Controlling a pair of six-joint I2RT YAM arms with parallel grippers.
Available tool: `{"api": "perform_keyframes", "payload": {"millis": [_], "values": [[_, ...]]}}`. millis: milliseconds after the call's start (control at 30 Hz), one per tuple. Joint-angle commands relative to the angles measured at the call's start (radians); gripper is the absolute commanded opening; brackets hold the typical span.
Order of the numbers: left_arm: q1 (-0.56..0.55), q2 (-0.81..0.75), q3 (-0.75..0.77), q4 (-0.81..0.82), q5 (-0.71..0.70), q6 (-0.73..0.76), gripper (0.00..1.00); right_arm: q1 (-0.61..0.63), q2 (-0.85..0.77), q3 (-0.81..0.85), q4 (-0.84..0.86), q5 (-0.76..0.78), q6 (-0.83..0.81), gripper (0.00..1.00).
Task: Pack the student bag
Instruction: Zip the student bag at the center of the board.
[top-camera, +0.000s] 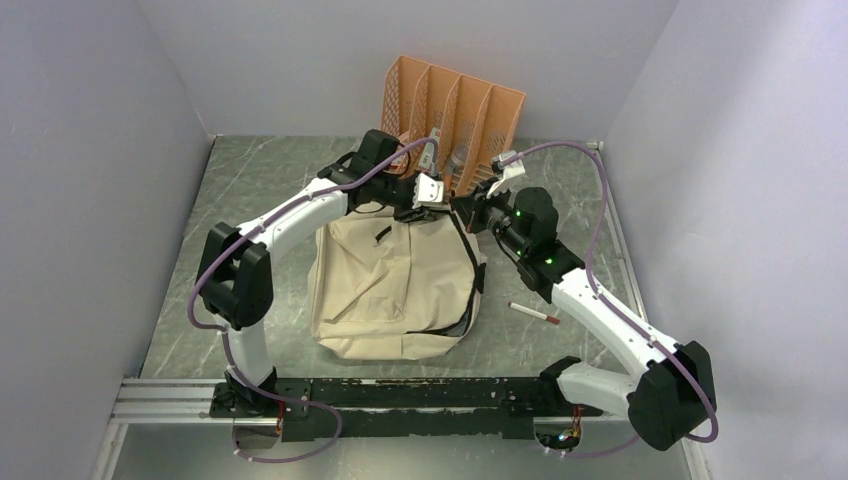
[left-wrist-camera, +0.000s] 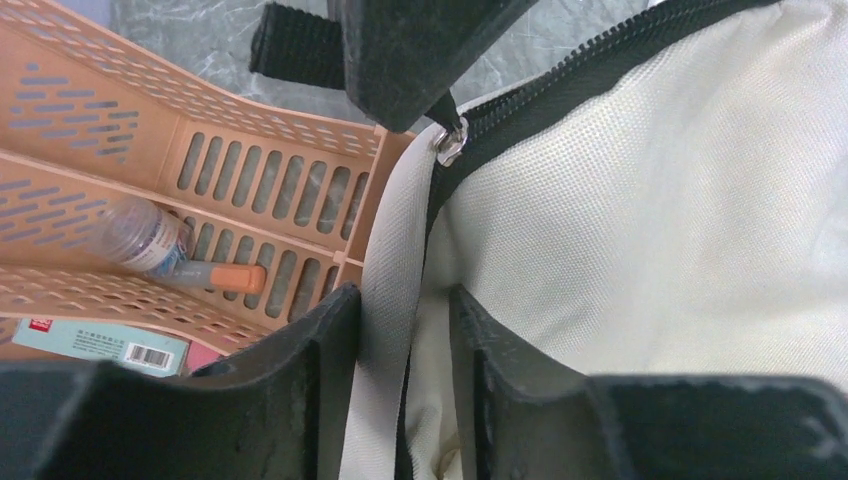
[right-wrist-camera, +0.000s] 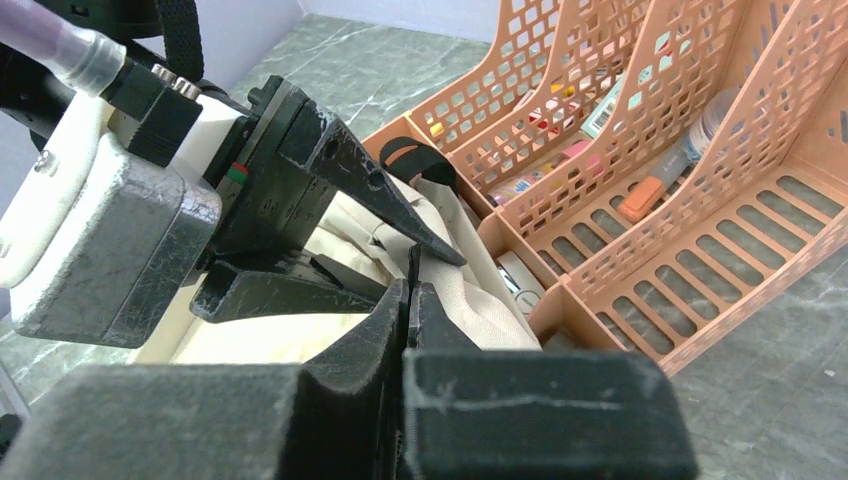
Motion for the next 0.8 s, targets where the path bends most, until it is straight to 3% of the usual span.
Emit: {"api": "perform_keyframes", "payload": {"millis": [0,133,167,567,767], "values": [[-0.022,0.017,0.016,0.027,-0.008,-0.009,0.35,-0.004,-0.039,0.008,0.036,0.001,-0.001,0.0],[-0.022,0.027,0.038,0.058,-0.02,-0.06,0.08,-0.004,-0.044,0.022,-0.028,0.035,0.004,0.0],[-0.022,0.028,0.042,0.069,-0.034,-0.076,0.05,-0.004,-0.048,0.023,-0.048,0.051,0.004,0.0],[0.034,0.045,0.06,0.186,-0.278,-0.248,0.05,-0.004,-0.187,-0.016,-0.197,0.017,0.003,0.0],[0.053,0.053,0.065,0.19,-0.338,-0.248,0.05,-0.003,-0.25,-0.036,-0.256,0.016,0.005,0.0]]}}
